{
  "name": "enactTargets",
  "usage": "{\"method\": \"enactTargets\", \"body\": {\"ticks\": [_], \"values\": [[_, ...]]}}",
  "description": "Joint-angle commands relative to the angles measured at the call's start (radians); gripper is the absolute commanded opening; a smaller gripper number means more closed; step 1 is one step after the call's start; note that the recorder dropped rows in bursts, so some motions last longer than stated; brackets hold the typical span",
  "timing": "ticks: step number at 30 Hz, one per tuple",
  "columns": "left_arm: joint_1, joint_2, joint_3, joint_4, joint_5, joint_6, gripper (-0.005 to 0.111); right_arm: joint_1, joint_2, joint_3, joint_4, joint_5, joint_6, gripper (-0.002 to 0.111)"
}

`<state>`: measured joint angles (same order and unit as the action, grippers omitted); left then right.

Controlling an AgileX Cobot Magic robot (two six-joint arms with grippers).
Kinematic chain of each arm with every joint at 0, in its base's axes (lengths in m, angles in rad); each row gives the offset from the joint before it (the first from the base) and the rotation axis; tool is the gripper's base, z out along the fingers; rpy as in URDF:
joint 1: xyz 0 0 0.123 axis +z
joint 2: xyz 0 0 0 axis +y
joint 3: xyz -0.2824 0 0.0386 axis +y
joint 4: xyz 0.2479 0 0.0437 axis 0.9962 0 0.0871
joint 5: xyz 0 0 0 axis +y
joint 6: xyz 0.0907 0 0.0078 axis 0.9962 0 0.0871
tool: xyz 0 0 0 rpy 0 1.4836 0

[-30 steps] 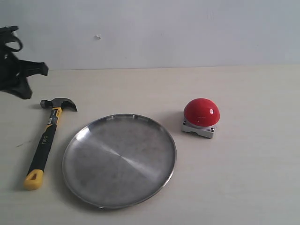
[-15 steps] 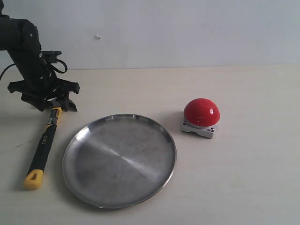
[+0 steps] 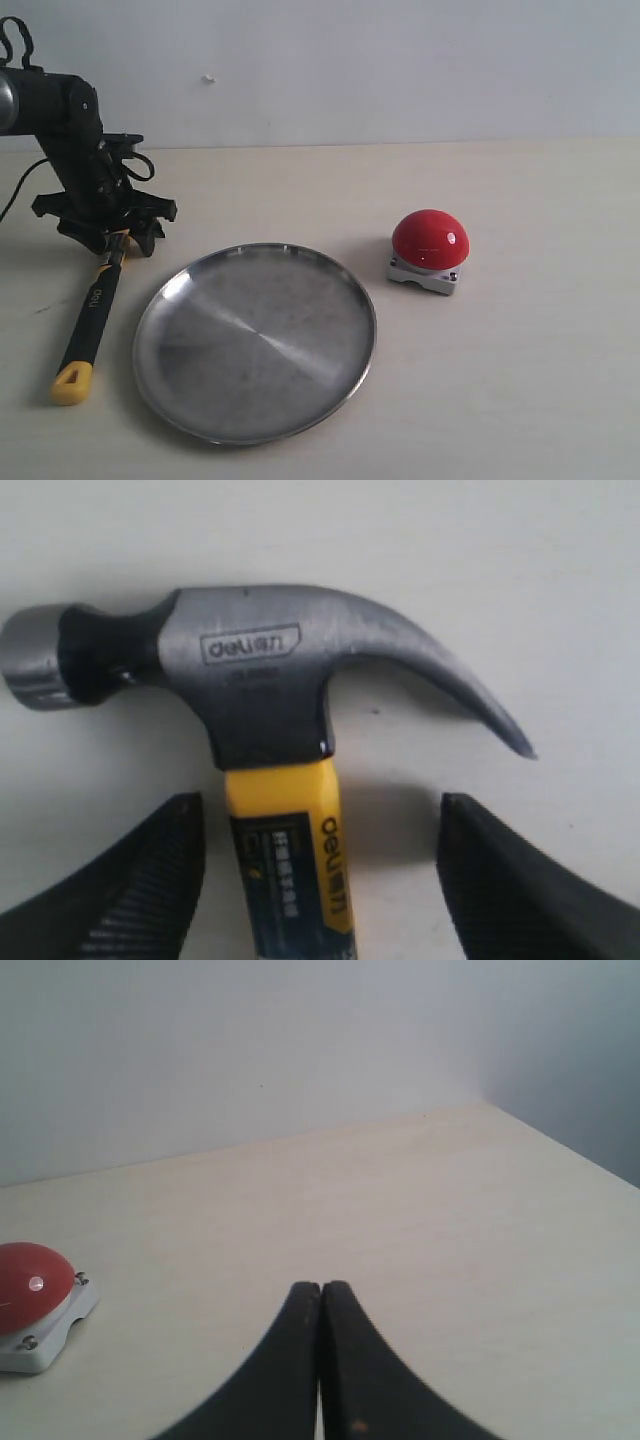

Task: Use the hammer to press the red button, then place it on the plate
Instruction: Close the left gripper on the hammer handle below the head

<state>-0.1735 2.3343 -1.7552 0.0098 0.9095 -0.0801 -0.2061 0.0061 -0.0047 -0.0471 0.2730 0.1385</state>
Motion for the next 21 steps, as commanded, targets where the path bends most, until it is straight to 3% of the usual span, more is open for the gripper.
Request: {"method": "enactTargets", "body": {"ticks": [1,9,13,18,21], "values": [[-0.005,0.005,-0.008,0.006,0.012,0.006,0.065,-0.007,-0.006,0.005,-0.003,-0.009,-0.003,0.0],[-0.005,0.005,-0.008,0.006,0.016,-0.004,0.06,-0.007,-0.006,0.005,-0.003,-0.009,-0.003,0.0],[-0.005,0.005,-0.008,0.006,0.033,-0.005,0.041,-0.007,-0.006,0.005,-0.003,-0.009,-0.003,0.0],[-0.005,0.005,-0.008,0.006,0.037,-0.005,0.0,-0.007,-0.006,0.005,-0.003,-0.009,-0.003,0.0],[-0.005,0.005,-0.008,0.006,0.03,0.003,0.0,-0.007,-0.006,0.005,-0.003,-0.009,-0.003,0.0]]}}
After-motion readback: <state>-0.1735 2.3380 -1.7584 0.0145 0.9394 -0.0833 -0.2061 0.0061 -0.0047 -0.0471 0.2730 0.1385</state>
